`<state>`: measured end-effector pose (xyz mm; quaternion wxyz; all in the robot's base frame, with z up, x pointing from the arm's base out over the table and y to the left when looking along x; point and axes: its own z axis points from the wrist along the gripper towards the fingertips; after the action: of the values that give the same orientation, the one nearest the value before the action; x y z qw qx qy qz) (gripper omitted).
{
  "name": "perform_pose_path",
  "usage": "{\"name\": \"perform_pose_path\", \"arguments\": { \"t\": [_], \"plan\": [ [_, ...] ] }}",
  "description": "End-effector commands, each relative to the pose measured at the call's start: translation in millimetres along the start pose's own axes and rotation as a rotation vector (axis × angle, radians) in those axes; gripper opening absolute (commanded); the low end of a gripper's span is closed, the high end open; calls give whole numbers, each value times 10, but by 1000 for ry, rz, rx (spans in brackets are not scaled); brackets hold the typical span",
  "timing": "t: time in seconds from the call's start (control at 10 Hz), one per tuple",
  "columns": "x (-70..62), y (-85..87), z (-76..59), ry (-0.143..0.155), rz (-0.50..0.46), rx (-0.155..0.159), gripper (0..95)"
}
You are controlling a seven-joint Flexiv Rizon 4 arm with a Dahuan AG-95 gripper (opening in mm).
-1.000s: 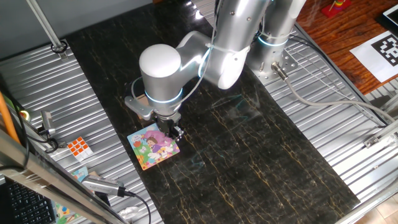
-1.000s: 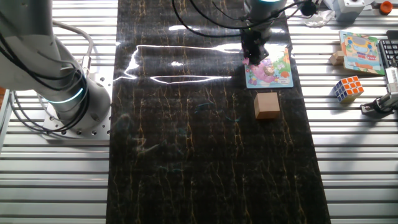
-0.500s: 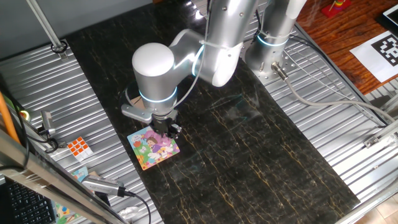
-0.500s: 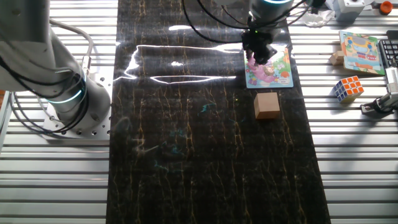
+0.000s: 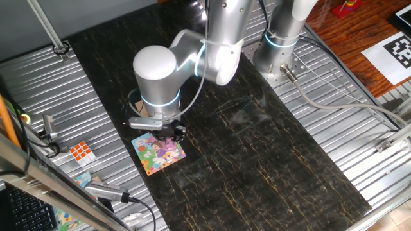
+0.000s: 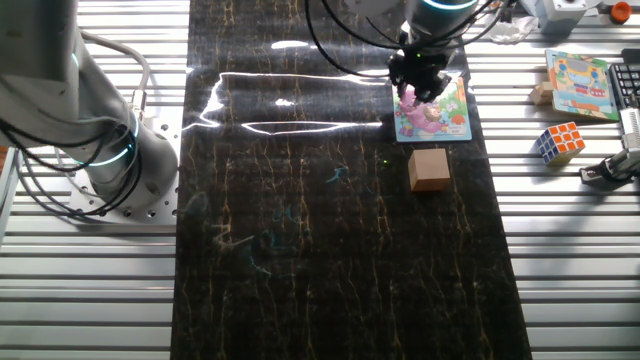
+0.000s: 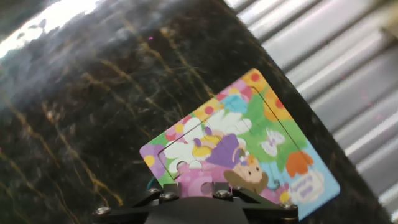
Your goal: Assemble one piece of a puzzle
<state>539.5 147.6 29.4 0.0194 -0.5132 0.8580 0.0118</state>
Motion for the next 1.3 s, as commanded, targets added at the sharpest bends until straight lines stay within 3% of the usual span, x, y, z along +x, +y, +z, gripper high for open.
{"name": "perform_pose_path", "arguments": {
  "t": [0.1, 0.3, 0.7, 1.3],
  "plan": [
    [-43, 22, 36, 9, -78, 8, 190],
    [-102, 83, 96, 12, -87, 16, 190],
    [-102, 91, 104, 58, -189, 37, 190],
    [-12, 91, 120, 51, -289, 77, 190]
  ]
}}
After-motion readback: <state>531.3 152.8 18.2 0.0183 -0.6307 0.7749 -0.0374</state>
